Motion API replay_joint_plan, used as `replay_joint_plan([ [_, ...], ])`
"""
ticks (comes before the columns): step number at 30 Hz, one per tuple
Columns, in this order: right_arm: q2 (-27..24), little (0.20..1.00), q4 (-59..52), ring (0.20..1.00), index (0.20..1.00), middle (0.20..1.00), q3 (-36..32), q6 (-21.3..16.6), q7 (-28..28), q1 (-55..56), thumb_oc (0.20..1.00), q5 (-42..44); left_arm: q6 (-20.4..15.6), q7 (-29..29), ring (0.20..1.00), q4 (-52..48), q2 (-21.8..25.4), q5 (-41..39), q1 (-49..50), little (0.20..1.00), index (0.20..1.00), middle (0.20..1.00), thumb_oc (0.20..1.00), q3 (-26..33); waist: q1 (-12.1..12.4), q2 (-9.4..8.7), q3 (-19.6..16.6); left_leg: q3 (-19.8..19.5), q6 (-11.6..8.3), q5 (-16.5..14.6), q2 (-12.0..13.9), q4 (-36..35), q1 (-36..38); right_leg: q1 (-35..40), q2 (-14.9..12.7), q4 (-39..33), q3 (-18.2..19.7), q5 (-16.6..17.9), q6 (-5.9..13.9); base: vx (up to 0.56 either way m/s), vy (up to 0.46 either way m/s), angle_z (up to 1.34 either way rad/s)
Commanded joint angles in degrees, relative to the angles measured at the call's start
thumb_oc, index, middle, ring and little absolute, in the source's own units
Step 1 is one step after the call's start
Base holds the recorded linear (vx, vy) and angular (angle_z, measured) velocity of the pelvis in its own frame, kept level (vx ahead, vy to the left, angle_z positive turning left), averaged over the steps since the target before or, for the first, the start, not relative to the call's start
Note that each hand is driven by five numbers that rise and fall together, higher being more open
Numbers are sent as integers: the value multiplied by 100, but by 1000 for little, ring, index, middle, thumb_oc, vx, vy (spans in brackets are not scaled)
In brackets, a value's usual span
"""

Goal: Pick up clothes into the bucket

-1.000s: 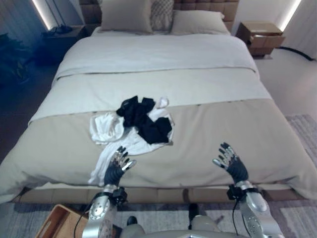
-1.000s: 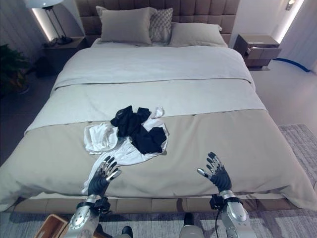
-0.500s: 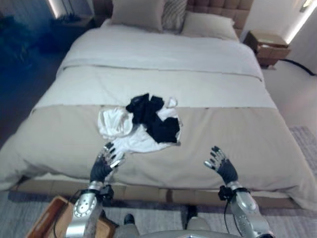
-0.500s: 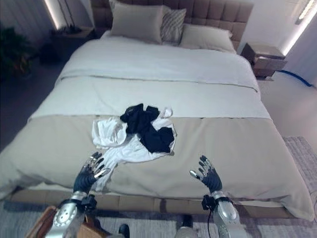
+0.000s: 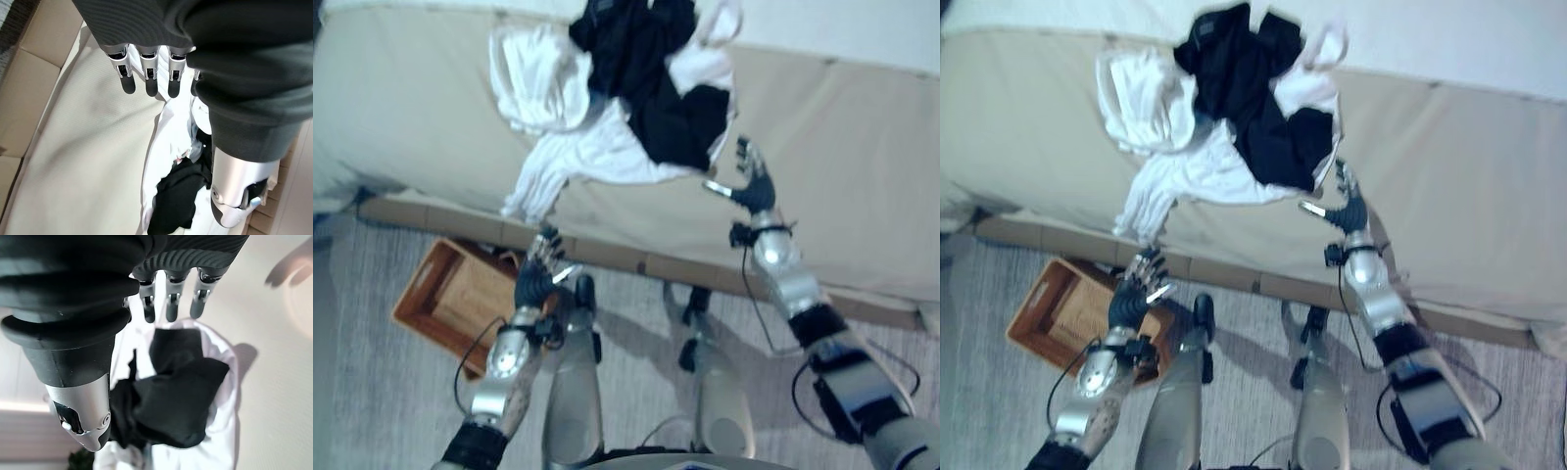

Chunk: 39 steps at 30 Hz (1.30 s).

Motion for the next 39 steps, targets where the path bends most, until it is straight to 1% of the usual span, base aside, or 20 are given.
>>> replay_joint_plan([
  [1, -273, 1000, 92, 1000, 1000, 1000, 121, 4, -571, -522, 1000, -701, -395, 272, 1000, -490, 196, 218, 202, 1000, 1000, 1000, 1000, 41, 118, -71, -220, 77, 141, -127, -49, 275, -265, 185, -474, 927, -7, -452, 480, -16, 15, 3],
  [3, -531, 1000, 561, 1000, 1000, 1000, 272, 261, -960, -1137, 1000, -1411, -438, 486, 1000, -567, 267, 376, 133, 1000, 1000, 1000, 1000, 37, 191, -41, -137, 40, 188, -254, -108, 566, -622, -128, -559, 1245, -25, -539, 473, -9, 19, 10],
  [4, -530, 1000, 574, 1000, 1000, 1000, 280, 256, -964, -1152, 1000, -1412, -437, 490, 1000, -567, 263, 380, 129, 1000, 1000, 1000, 1000, 40, 185, -39, -142, 38, 189, -261, -109, 581, -643, -147, -561, 1258, -23, -545, 474, 7, 23, 10],
  [6, -876, 1000, 1142, 1000, 1000, 1000, 587, 571, -1285, -1836, 1000, -2107, -499, 641, 1000, -637, 348, 471, 82, 1000, 1000, 1000, 1000, 47, 258, -23, -83, -14, 215, -343, -162, 811, -925, -405, -624, 1486, -22, -600, 469, 10, -3, 11],
  [7, -873, 1000, 1160, 1000, 1000, 1000, 600, 564, -1290, -1857, 1000, -2106, -499, 642, 1000, -635, 342, 472, 76, 1000, 1000, 1000, 1000, 53, 251, -19, -87, -16, 216, -349, -162, 827, -946, -424, -625, 1499, -20, -605, 470, 18, -16, 18],
  [8, -1095, 1000, 1685, 1000, 1000, 1000, 910, 827, -1525, -2271, 1000, -2612, -523, 717, 1000, -719, 384, 498, 62, 1000, 1000, 1000, 1000, 18, 333, 5, -66, -41, 231, -389, -214, 942, -1120, -556, -648, 1598, -23, -658, 461, 16, -5, 15],
  [9, -1092, 1000, 1700, 1000, 1000, 1000, 922, 821, -1530, -2289, 1000, -2611, -522, 719, 1000, -719, 377, 501, 59, 1000, 1000, 1000, 1000, 22, 328, 10, -69, -42, 231, -395, -213, 955, -1135, -570, -648, 1608, -21, -662, 461, 34, 14, 14],
  [10, -1198, 1000, 1996, 1000, 1000, 1000, 1084, 962, -1667, -2554, 1000, -2862, -525, 771, 1000, -747, 396, 546, 48, 1000, 1000, 1000, 1000, -16, 371, 30, -42, -71, 264, -436, -246, 1055, -1233, -684, -657, 1720, 5, -690, 452, 20, 22, 5],
  [15, -1421, 1000, 2383, 1000, 1000, 1000, 1402, 1114, -1839, -2882, 1000, -3193, -516, 822, 1000, -786, 409, 567, -61, 1000, 1000, 1000, 1000, -114, 408, 69, 3, -151, 305, -511, -330, 1350, -1553, -978, -658, 1959, 68, -794, 426, 31, 8, 8],
  [16, -1467, 1000, 2432, 1000, 1000, 1000, 1473, 1153, -1832, -2926, 1000, -3267, -514, 829, 1000, -772, 417, 571, -81, 1000, 1000, 1000, 1000, -126, 420, 78, -17, -204, 262, -698, -325, 1407, -1534, -1000, -644, 2066, 110, -962, 480, 15, 18, 3],
  [17, -1519, 1000, 2627, 1000, 1000, 1000, 1631, 1210, -1750, -3083, 1000, -3358, -503, 842, 1000, -786, 404, 561, -141, 1000, 1000, 1000, 1000, -149, 429, 104, 6, -176, 311, -507, -367, 1392, -1699, -1139, -665, 2076, 82, -862, 405, 81, -5, 5],
  [18, -1515, 1000, 2634, 1000, 1000, 1000, 1642, 1208, -1748, -3088, 1000, -3356, -501, 843, 1000, -781, 398, 560, -139, 1000, 1000, 1000, 1000, -147, 426, 103, -23, -218, 266, -686, -357, 1425, -1645, -1102, -645, 2130, 125, -1005, 468, -73, 40, 6],
  [19, -1525, 1000, 2742, 1000, 1000, 1000, 1729, 1221, -1734, -3186, 1000, -3370, -505, 848, 1000, -783, 399, 548, -176, 1000, 1000, 1000, 1000, -161, 438, 115, 9, -184, 310, -495, -372, 1379, -1713, -1188, -676, 2106, 84, -882, 399, 74, -4, 7],
  [20, -1534, 1000, 2845, 1000, 1000, 1000, 1821, 1236, -1674, -3234, 1000, -3385, -503, 853, 1000, -783, 396, 540, -186, 1000, 1000, 1000, 1000, -177, 459, 106, -12, -225, 263, -660, -378, 1392, -1663, -1176, -652, 2171, 125, -1040, 459, -3, 19, 7],
  [21, -1521, 1000, 3029, 1000, 1000, 1000, 1928, 1232, -1568, -3365, 1000, -3336, -499, 843, 1000, -786, 378, 519, -206, 1000, 1000, 1000, 1000, -189, 477, 118, 0, -225, 261, -650, -389, 1393, -1715, -1225, -672, 2217, 119, -1068, 455, 71, -10, 4],
  [25, -1486, 1000, 3330, 1000, 1000, 1000, 2139, 1231, -1446, -3548, 1000, -3285, -495, 813, 1000, -807, 378, 477, -223, 1000, 1000, 1000, 1000, -203, 518, 140, 16, -253, 247, -615, -425, 1347, -1769, -1302, -722, 2271, 85, -1094, 451, -5, -1, 5],
  [26, -1441, 1000, 3577, 1000, 1000, 1000, 2226, 1247, -1336, -3622, 1000, -3240, -492, 815, 1000, -815, 399, 467, -226, 1000, 1000, 1000, 1000, -190, 552, 159, 47, -268, 249, -602, -438, 1357, -1809, -1336, -745, 2313, 72, -1083, 456, -13, 1, 6],
  [36, -1331, 1000, 4130, 1000, 1000, 1000, 2245, 1265, -1032, -3638, 1000, -2969, -449, 804, 1000, -762, 366, 447, -334, 1000, 1000, 1000, 1000, -187, 625, 218, 104, -310, 248, -564, -494, 1355, -1846, -1340, -787, 2333, 12, -1100, 453, 0, -3, 3],
  [37, -1344, 200, 4191, 200, 200, 200, 2219, 1269, -1031, -3655, 200, -2910, -444, 803, 1000, -749, 363, 434, -356, 1000, 1000, 1000, 1000, -188, 636, 228, 108, -309, 248, -562, -498, 1336, -1832, -1341, -801, 2334, 9, -1099, 454, 0, 0, 0],
  [39, -1356, 200, 4192, 200, 200, 200, 2205, 1264, -1032, -3659, 200, -2888, -443, 810, 1000, -734, 358, 435, -367, 1000, 1000, 1000, 1000, -183, 636, 231, 108, -304, 249, -559, -498, 1319, -1819, -1340, -805, 2329, 10, -1093, 458, 0, 0, 0],
])
